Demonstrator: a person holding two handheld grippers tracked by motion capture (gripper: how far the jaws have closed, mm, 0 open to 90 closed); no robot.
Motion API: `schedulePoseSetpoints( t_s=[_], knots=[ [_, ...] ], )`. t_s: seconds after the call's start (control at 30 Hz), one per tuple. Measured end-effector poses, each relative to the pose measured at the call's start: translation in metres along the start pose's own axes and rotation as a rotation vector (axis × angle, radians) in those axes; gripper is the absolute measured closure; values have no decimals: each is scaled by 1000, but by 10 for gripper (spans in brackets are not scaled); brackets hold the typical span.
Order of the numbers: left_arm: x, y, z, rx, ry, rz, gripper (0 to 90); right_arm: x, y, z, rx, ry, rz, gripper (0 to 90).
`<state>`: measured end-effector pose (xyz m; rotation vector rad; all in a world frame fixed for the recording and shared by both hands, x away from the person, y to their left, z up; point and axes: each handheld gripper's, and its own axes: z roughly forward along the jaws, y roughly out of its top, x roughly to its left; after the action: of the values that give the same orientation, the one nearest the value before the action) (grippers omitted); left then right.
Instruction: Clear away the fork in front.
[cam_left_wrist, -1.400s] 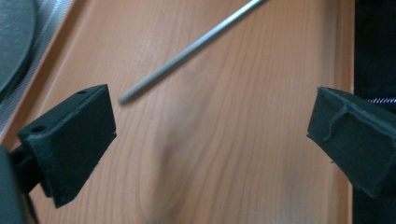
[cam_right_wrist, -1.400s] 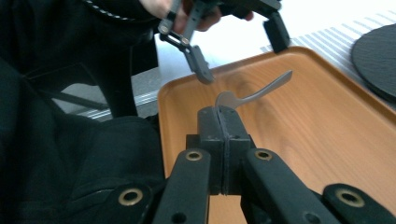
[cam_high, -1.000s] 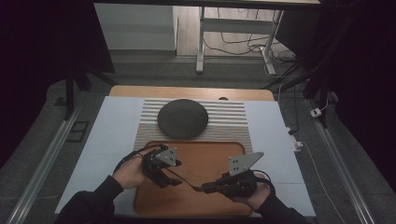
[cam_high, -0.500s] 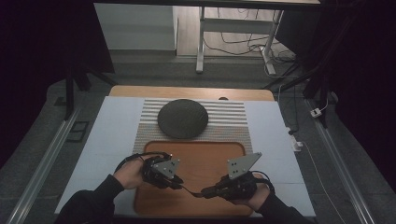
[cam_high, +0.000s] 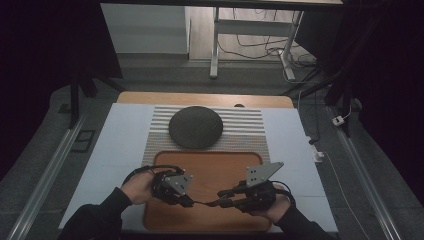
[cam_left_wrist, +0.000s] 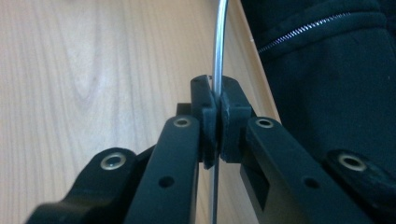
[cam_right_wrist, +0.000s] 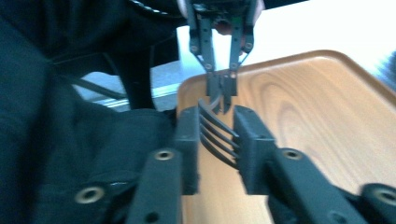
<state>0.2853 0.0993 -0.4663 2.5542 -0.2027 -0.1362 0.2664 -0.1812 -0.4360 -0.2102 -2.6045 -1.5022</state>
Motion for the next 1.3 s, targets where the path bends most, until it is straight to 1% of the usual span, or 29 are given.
schedulePoseSetpoints(
  t_s=[0.13, 0.2, 0.3, 0.37, 0.4, 0.47, 0.53, 0.77, 0.83, 0.87, 0.93, 1.03, 1.07, 1.17, 1.2, 1.23, 1.3],
  knots=[
    [0, -2, -2, -7, 5, -57, 856, -1, 1, 1, 8, -70, 3, 574],
    [-1, -2, -3, -8, 12, -86, 856, -2, 1, 1, 10, -110, 18, 537],
    [-1, -2, -4, -9, 15, -136, 856, -3, 1, 0, 11, -145, 32, 477],
    [-2, -3, -3, -9, 18, -167, 856, -3, 1, 0, 23, -185, 32, 447],
    [-2, -3, -4, -1, 25, -180, 856, -3, 1, 0, 27, -199, 33, 430],
    [-2, -4, -4, 1, 31, -206, 856, -3, 1, -1, 40, -236, 44, 390],
    [-3, -6, -5, 2, 46, -236, 856, -3, 1, -2, 41, -262, 58, 352],
    [-8, -14, -8, 9, 77, -374, 855, -3, -4, -11, 42, -361, 117, 231],
    [-10, -16, -9, 9, 91, -395, 855, -2, -6, -14, 51, -388, 129, 190],
    [-11, -18, -10, 9, 103, -418, 855, -2, -7, -15, 53, -399, 133, 173],
    [-12, -21, -12, 7, 119, -453, 855, -1, -9, -18, 62, -417, 144, 152],
    [-14, -25, -14, -3, 144, -515, 854, 2, -12, -21, 69, -457, 150, 137],
    [-15, -27, -14, -4, 147, -532, 855, 3, -13, -22, 70, -471, 153, 130],
    [-18, -30, -15, -23, 169, -586, 855, 5, -17, -26, 68, -509, 167, 100],
    [-18, -31, -16, -26, 173, -601, 854, 5, -19, -28, 72, -523, 172, 92],
    [-19, -31, -16, -40, 179, -628, 854, 5, -21, -29, 79, -533, 173, 85],
    [-21, -34, -16, -51, 193, -666, 853, 5, -25, -31, 99, -547, 172, 56]
  ],
)
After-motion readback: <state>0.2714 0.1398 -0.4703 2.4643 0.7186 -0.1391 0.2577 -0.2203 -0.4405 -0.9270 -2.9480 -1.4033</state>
